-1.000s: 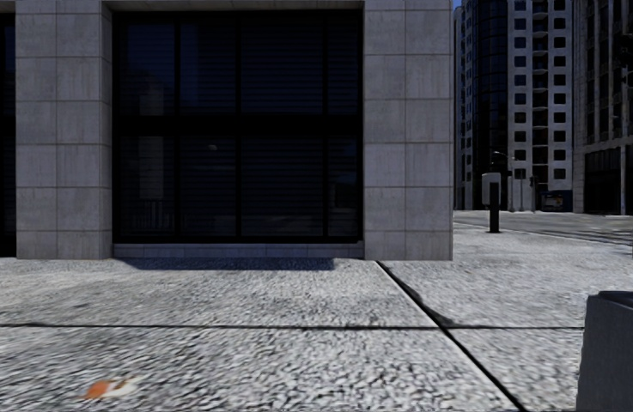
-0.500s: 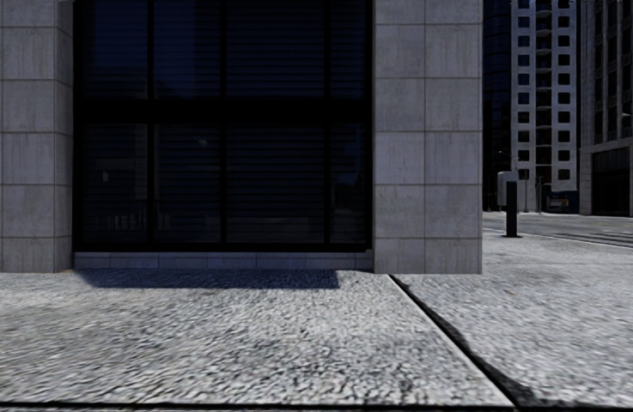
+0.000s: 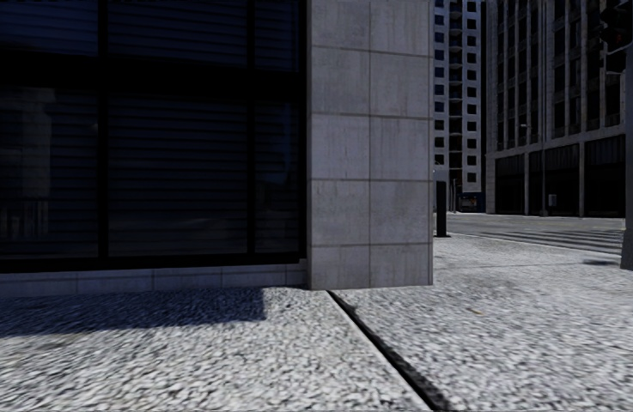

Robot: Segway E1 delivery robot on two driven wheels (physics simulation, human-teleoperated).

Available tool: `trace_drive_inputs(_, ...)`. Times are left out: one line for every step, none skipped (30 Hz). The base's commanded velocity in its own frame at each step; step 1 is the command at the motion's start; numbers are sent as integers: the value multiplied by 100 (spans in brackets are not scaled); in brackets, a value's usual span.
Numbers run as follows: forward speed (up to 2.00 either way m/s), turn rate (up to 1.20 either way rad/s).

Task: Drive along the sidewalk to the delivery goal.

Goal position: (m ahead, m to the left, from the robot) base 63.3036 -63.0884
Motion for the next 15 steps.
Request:
trace_drive_inputs(170, -67)
trace_drive_inputs(170, -67)
trace_drive_inputs(170, -67)
trace_drive_inputs(170, -67)
trace_drive_inputs(170, -68)
trace_drive_inputs(170, -68)
trace_drive_inputs(170, -68)
trace_drive_inputs(170, -68)
trace_drive_inputs(170, -68)
trace_drive_inputs(170, -68)
trace_drive_inputs(170, -68)
trace_drive_inputs(170, -68)
trace_drive_inputs(170, -68)
trace_drive_inputs(170, -68)
trace_drive_inputs(170, -68)
